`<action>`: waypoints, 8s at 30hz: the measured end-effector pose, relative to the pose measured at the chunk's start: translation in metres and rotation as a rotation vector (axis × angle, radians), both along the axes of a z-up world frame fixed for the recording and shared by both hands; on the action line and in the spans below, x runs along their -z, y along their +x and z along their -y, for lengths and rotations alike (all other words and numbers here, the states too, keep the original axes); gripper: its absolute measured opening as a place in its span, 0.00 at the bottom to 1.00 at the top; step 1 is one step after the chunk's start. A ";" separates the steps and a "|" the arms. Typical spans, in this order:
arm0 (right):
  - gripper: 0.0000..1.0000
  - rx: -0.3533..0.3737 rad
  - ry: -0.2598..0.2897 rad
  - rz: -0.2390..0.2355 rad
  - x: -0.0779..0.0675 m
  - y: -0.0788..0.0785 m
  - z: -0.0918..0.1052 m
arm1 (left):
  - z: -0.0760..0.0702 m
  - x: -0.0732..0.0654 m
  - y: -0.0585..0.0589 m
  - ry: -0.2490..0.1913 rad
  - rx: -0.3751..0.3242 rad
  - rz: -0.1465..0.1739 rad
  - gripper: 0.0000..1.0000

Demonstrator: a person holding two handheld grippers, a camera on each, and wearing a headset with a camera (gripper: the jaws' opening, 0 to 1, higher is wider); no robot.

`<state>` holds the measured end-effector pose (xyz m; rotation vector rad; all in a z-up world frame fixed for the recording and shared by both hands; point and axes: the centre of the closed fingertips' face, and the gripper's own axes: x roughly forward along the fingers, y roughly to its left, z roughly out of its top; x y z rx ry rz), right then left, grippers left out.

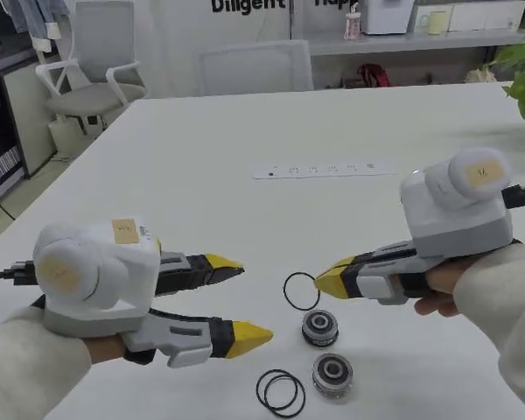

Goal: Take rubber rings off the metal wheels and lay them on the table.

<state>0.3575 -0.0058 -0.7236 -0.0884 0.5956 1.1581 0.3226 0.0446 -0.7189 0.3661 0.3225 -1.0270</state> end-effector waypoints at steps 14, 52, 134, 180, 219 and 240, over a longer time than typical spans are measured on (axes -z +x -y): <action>0.00 -0.075 -0.022 -0.001 0.005 -0.016 -0.014 | -0.012 0.019 -0.011 0.046 -0.002 -0.048 0.57; 0.00 -0.170 -0.155 -0.034 0.057 -0.041 -0.031 | -0.011 0.032 -0.020 0.083 0.027 -0.093 0.57; 0.18 0.004 -0.151 0.063 0.034 0.003 -0.006 | -0.015 0.039 -0.020 0.113 0.022 -0.111 0.57; 0.34 0.124 -0.088 -0.038 0.050 0.018 0.052 | -0.017 0.027 -0.015 0.051 -0.041 -0.113 0.56; 0.37 0.029 -0.136 -0.022 0.064 0.010 0.046 | 0.022 -0.031 0.030 -0.047 -0.038 -0.039 0.77; 0.36 -0.015 -0.142 -0.009 0.071 0.006 0.039 | 0.065 -0.007 0.042 -0.025 0.065 -0.062 0.83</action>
